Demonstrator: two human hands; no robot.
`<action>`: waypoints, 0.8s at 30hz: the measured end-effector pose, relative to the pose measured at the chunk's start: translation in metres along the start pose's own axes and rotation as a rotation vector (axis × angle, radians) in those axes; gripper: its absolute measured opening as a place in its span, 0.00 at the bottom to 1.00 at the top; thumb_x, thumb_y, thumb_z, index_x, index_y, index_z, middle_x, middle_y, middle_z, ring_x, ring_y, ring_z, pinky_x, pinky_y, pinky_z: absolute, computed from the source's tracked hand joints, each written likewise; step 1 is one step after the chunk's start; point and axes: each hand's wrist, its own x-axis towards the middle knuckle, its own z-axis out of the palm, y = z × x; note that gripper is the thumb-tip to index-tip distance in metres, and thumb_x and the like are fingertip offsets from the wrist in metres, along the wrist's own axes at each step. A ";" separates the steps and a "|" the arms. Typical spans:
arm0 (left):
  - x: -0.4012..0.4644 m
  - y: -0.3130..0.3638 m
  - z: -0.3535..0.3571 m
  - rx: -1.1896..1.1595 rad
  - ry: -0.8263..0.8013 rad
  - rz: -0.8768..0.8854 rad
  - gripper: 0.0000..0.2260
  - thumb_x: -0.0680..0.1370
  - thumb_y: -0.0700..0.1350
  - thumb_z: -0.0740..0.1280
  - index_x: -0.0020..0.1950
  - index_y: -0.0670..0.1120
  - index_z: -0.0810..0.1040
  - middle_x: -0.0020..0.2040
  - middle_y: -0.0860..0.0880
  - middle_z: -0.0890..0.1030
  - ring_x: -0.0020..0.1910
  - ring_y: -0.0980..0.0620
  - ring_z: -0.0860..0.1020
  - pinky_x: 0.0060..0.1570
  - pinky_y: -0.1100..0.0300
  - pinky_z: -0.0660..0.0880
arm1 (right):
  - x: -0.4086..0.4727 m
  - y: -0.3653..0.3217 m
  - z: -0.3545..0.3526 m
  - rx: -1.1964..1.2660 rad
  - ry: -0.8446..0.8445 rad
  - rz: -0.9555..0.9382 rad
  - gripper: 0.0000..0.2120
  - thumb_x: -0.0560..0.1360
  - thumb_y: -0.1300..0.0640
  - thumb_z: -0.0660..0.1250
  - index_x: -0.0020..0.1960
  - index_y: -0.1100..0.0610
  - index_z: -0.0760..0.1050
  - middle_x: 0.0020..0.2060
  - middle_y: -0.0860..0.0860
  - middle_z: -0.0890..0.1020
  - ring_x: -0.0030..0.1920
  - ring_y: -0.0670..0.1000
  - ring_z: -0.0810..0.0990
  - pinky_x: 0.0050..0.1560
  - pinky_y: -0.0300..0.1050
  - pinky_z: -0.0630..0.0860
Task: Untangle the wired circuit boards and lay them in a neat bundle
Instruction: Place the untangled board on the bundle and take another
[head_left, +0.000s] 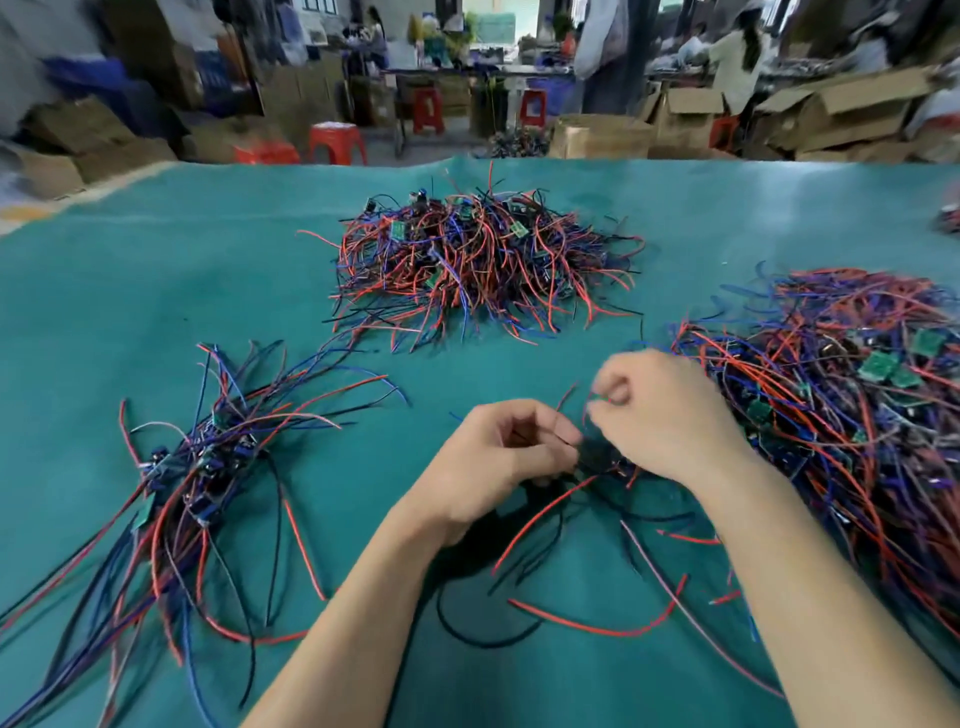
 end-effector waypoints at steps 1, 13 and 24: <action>0.001 -0.001 -0.001 -0.006 0.025 0.004 0.05 0.76 0.31 0.70 0.50 0.37 0.80 0.38 0.46 0.79 0.36 0.53 0.75 0.38 0.65 0.74 | -0.010 0.021 0.007 -0.011 -0.008 -0.018 0.08 0.72 0.51 0.72 0.50 0.50 0.83 0.49 0.51 0.85 0.55 0.58 0.82 0.57 0.52 0.79; 0.008 -0.008 -0.004 -0.173 0.422 -0.021 0.06 0.79 0.35 0.68 0.44 0.44 0.79 0.35 0.48 0.80 0.32 0.55 0.76 0.36 0.65 0.74 | -0.017 0.034 0.022 0.224 -0.077 -0.187 0.15 0.70 0.36 0.71 0.45 0.46 0.84 0.39 0.42 0.84 0.48 0.51 0.79 0.53 0.48 0.76; 0.009 0.001 -0.006 -0.516 0.511 0.006 0.28 0.76 0.32 0.65 0.68 0.58 0.68 0.57 0.42 0.72 0.56 0.41 0.78 0.52 0.50 0.82 | -0.011 0.024 0.031 0.922 0.259 -0.004 0.13 0.70 0.66 0.76 0.48 0.49 0.86 0.42 0.44 0.86 0.38 0.45 0.82 0.44 0.40 0.77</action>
